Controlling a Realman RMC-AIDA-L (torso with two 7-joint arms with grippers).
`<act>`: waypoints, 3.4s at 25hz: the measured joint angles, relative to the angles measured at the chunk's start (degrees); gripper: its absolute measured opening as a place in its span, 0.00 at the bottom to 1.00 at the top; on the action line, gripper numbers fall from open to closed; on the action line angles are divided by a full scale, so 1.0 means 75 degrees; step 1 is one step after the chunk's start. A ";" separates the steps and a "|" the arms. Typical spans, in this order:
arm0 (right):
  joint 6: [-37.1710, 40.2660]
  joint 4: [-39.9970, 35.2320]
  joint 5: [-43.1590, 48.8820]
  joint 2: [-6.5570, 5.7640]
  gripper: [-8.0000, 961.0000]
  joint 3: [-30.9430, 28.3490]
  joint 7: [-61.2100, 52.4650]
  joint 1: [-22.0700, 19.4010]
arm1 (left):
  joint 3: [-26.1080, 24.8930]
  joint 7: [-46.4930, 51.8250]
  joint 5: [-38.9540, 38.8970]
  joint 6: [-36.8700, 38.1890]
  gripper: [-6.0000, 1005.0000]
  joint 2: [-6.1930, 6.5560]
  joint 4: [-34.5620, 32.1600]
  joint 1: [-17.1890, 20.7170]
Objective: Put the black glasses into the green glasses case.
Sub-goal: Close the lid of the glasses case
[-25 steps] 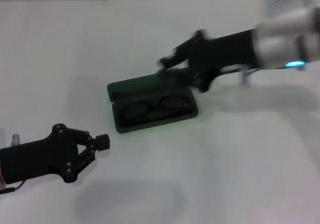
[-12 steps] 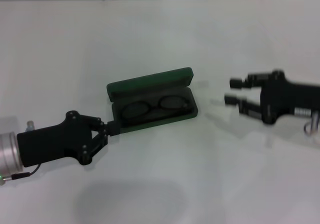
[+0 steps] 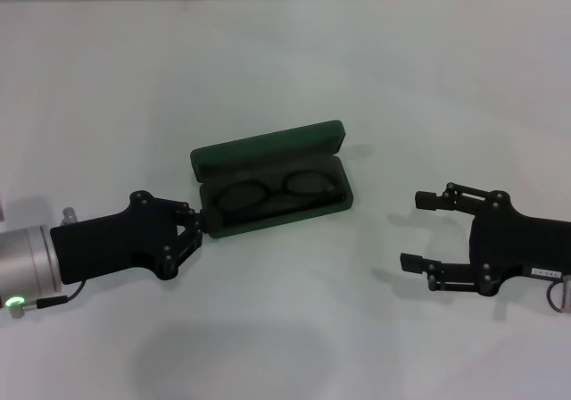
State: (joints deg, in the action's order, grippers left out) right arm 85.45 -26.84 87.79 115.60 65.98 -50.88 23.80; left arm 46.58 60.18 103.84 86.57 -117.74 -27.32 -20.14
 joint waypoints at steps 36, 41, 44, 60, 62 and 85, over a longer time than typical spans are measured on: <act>0.0116 0.0091 0.0060 -0.0038 0.84 -0.0005 0.0145 -0.0091 | -0.0188 0.1394 -0.0208 -0.1965 0.00 0.0073 -0.0596 -0.0388; 0.0089 0.0096 0.0049 -0.0031 0.84 -0.0056 0.0209 -0.0091 | -0.0148 0.4289 -0.0058 -0.1217 0.00 0.0271 -0.1539 -0.0231; 0.0010 0.0105 0.0043 -0.0021 0.84 -0.0056 0.0211 -0.0091 | -0.0118 0.5699 0.0107 -0.0666 0.00 0.0220 -0.2362 -0.0190; -0.0298 0.0123 0.0019 0.0027 0.84 -0.0003 0.0211 -0.0091 | 0.4586 1.1063 0.1925 -0.4922 0.00 -0.0312 -0.6160 0.0275; -0.0309 0.0123 0.0019 0.0020 0.84 -0.0023 0.0210 -0.0085 | 0.5148 1.1610 0.2370 -0.5481 0.00 -0.0313 -0.6246 0.0255; -0.0428 0.0115 0.0048 0.0010 0.84 -0.0022 0.0210 -0.0090 | 0.7083 1.4357 0.4056 -0.7777 0.00 -0.0334 -0.5352 -0.0037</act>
State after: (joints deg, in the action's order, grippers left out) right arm 82.24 -25.98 88.16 115.68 65.82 -49.31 23.12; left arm 99.71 167.86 134.26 28.24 -120.24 -67.46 -20.42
